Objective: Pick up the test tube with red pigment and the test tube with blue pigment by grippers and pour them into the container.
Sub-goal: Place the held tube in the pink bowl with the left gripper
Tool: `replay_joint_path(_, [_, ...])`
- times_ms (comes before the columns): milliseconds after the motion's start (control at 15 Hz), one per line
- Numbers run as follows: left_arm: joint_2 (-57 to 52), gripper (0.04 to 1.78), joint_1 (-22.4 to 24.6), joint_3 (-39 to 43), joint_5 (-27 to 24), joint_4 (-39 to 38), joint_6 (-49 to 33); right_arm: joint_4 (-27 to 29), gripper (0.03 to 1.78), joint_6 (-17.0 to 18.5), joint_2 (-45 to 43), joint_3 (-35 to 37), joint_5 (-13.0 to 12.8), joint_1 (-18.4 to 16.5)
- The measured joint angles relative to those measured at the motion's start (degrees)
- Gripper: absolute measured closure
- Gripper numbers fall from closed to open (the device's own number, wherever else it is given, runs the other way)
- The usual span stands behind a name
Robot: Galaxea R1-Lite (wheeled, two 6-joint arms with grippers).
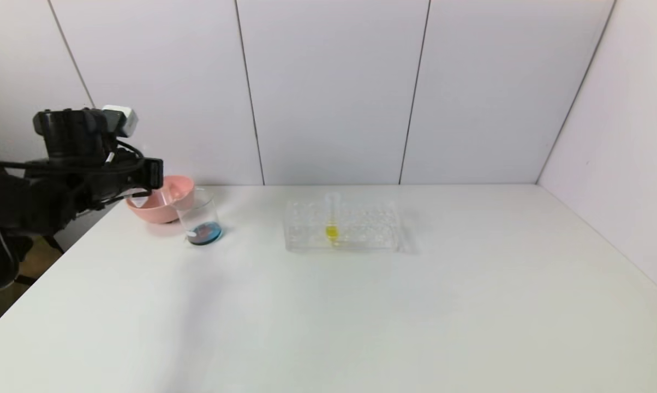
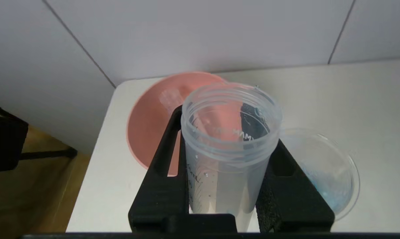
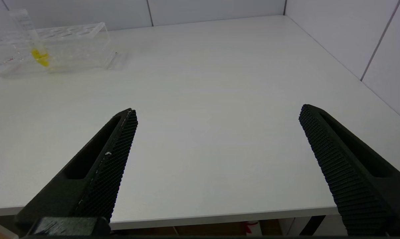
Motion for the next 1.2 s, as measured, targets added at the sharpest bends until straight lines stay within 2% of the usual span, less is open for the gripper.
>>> replay_joint_path(267, [-3.3, 1.28, 0.9, 18.9, 5.0, -32.3, -5.9, 0.0, 0.04, 0.0, 0.0, 0.0, 0.0, 0.0])
replay_joint_path(400, [-2.9, 1.28, 1.2, 24.1, 6.3, -44.4, -7.2, 0.0, 0.04, 0.0, 0.0, 0.0, 0.0, 0.0])
replay_joint_path(467, [-2.1, 1.28, 1.2, 25.1, 6.4, -48.1, -7.4, 0.0, 0.04, 0.0, 0.0, 0.0, 0.0, 0.0])
replay_joint_path(600, [0.5, 1.28, 1.2, 25.1, 6.4, -51.2, -7.6, 0.0, 0.04, 0.0, 0.0, 0.0, 0.0, 0.0])
replay_joint_path(800, [6.4, 1.28, 1.3, 19.5, 6.4, -51.0, -7.7, 0.0, 0.04, 0.0, 0.0, 0.0, 0.0, 0.0])
replay_joint_path(1000, [13.0, 1.28, 1.5, 9.1, 6.4, -46.9, -7.7, 0.0, 0.04, 0.0, 0.0, 0.0, 0.0, 0.0])
replay_joint_path(1200, [19.0, 1.28, 2.0, -2.4, 6.4, -39.5, -7.7, 0.0, 0.04, 0.0, 0.0, 0.0, 0.0, 0.0])
